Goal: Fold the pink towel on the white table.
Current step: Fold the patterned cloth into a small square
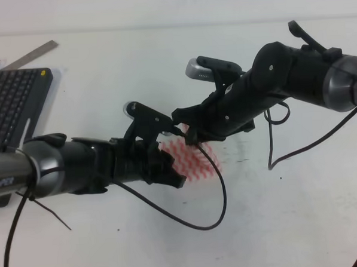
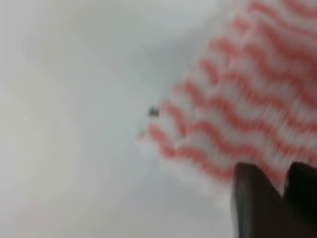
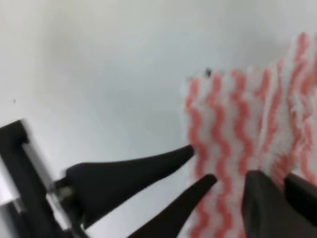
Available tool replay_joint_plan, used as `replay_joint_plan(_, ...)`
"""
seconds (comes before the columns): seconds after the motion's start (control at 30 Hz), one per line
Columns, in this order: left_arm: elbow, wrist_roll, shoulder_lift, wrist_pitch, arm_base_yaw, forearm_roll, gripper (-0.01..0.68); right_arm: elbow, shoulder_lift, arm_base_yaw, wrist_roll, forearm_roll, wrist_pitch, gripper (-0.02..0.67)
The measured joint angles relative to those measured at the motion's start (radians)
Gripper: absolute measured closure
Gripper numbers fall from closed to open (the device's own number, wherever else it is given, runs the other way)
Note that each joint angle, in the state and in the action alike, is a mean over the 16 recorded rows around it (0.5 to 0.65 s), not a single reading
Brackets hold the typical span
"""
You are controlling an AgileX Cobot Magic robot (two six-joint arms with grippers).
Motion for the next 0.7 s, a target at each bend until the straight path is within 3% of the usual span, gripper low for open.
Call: replay_joint_plan(0.7, 0.002, 0.012, -0.032, -0.168, 0.000, 0.001, 0.543, -0.001, 0.005, 0.002, 0.000, -0.001, -0.015, 0.663)
